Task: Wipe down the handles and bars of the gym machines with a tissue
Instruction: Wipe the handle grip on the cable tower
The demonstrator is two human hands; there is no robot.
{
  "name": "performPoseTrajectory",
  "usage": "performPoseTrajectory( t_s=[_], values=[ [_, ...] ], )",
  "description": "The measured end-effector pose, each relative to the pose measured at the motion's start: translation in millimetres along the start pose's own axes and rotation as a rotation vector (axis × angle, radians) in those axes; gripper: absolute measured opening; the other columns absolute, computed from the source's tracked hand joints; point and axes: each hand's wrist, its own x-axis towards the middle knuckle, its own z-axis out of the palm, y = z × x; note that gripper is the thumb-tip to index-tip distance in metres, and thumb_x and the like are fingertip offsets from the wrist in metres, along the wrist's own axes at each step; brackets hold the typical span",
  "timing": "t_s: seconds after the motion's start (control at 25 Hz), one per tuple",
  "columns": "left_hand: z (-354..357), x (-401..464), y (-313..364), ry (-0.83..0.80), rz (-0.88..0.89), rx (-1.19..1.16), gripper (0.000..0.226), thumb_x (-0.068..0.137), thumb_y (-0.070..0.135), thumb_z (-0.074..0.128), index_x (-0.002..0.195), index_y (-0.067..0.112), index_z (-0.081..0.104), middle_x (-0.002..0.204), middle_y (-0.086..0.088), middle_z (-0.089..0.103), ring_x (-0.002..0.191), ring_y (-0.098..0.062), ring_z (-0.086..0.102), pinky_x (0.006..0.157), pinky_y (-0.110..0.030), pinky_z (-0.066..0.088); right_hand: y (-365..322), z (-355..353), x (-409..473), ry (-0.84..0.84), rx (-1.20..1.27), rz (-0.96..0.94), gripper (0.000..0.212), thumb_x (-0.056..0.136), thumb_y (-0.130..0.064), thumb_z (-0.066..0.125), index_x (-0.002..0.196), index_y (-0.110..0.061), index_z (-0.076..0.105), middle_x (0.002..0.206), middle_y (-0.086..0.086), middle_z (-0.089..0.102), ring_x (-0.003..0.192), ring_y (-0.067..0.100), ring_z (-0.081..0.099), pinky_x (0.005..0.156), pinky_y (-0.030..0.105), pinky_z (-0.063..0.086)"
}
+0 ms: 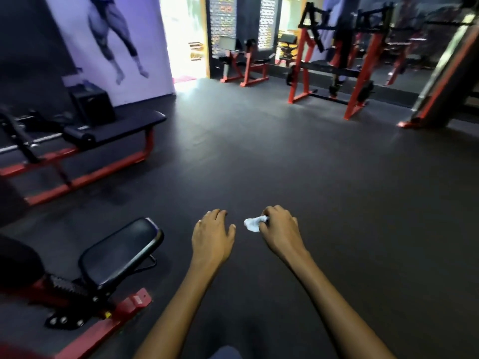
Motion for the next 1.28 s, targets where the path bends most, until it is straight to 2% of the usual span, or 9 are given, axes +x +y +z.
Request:
performPoseTrajectory(
  t_s=[0.12,0.36,0.52,0.68,0.76,0.88,1.08,1.28],
  values=[
    [20.3,73.4,-23.7,0.011,-0.097,0.019,0.046,0.098,0.036,0.046,0.141,0.017,0.044,0.144,0.002,0.046,0.134,-0.015,0.039,0.109,-0.03,0.029,-9.2,32.9,91.2,-0.016,0.041,-0.113,0.012,0.088,-0.018,0.046,0.088,-0.01,0.055,0.096,0.002,0.058,0.091,0.023,0.054,0.077,0.033,0.034],
    [28.6,240.9,-72.5,0.072,-0.241,0.031,0.047,0.099,0.035,0.045,0.142,0.017,0.042,0.147,0.002,0.042,0.137,-0.015,0.035,0.111,-0.029,0.024,-45.8,83.5,266.8,-0.09,0.044,-0.218,0.01,0.088,-0.018,0.045,0.082,-0.012,0.05,0.094,0.002,0.057,0.09,0.025,0.054,0.073,0.031,0.03],
    [15.4,348.8,-110.7,0.108,-0.316,0.051,0.048,0.099,0.036,0.044,0.143,0.016,0.041,0.148,0.001,0.042,0.138,-0.015,0.033,0.112,-0.03,0.023,-83.6,114.1,382.1,-0.128,0.077,-0.298,0.027,0.087,-0.016,0.047,0.065,-0.019,0.031,0.08,-0.001,0.045,0.084,0.026,0.053,0.07,0.031,0.029],
    [13.2,425.1,-167.8,0.122,-0.411,0.09,0.048,0.099,0.037,0.044,0.143,0.018,0.04,0.15,0.002,0.038,0.141,-0.015,0.028,0.115,-0.03,0.021,-130.0,172.1,474.4,-0.229,0.161,-0.386,0.014,0.087,-0.016,0.049,0.076,-0.016,0.04,0.081,-0.002,0.045,0.086,0.026,0.055,0.075,0.033,0.035],
    [7.7,470.0,-206.0,0.158,-0.484,0.107,0.049,0.099,0.036,0.044,0.144,0.018,0.039,0.152,0.002,0.036,0.142,-0.015,0.027,0.116,-0.031,0.02,-164.2,211.8,527.3,-0.29,0.175,-0.474,0.003,0.087,-0.016,0.049,0.084,-0.015,0.05,0.09,0.003,0.054,0.091,0.026,0.056,0.081,0.035,0.038],
    [-10.0,533.0,-263.0,0.233,-0.608,0.134,0.05,0.099,0.035,0.045,0.145,0.016,0.039,0.152,0.0,0.036,0.143,-0.016,0.027,0.116,-0.031,0.02,-230.7,260.6,602.5,-0.35,0.183,-0.608,0.018,0.086,-0.014,0.047,0.099,-0.012,0.059,0.102,0.005,0.059,0.097,0.027,0.055,0.083,0.036,0.038],
    [-47.2,609.1,-354.5,0.331,-0.831,0.192,0.05,0.1,0.036,0.043,0.146,0.018,0.037,0.155,0.0,0.032,0.144,-0.016,0.024,0.117,-0.031,0.019,-348.1,327.9,699.0,-0.458,0.237,-0.856,0.021,0.086,-0.018,0.048,0.102,-0.013,0.06,0.106,0.006,0.059,0.101,0.027,0.055,0.085,0.037,0.041],
    [-94.0,633.2,-458.3,0.466,-1.063,0.276,0.049,0.099,0.036,0.044,0.145,0.018,0.039,0.153,0.001,0.035,0.143,-0.016,0.025,0.116,-0.03,0.02,-484.3,395.8,739.5,-0.595,0.343,-1.064,0.019,0.085,-0.018,0.05,0.099,-0.012,0.061,0.104,0.007,0.061,0.098,0.028,0.057,0.082,0.038,0.043]
  ],
)
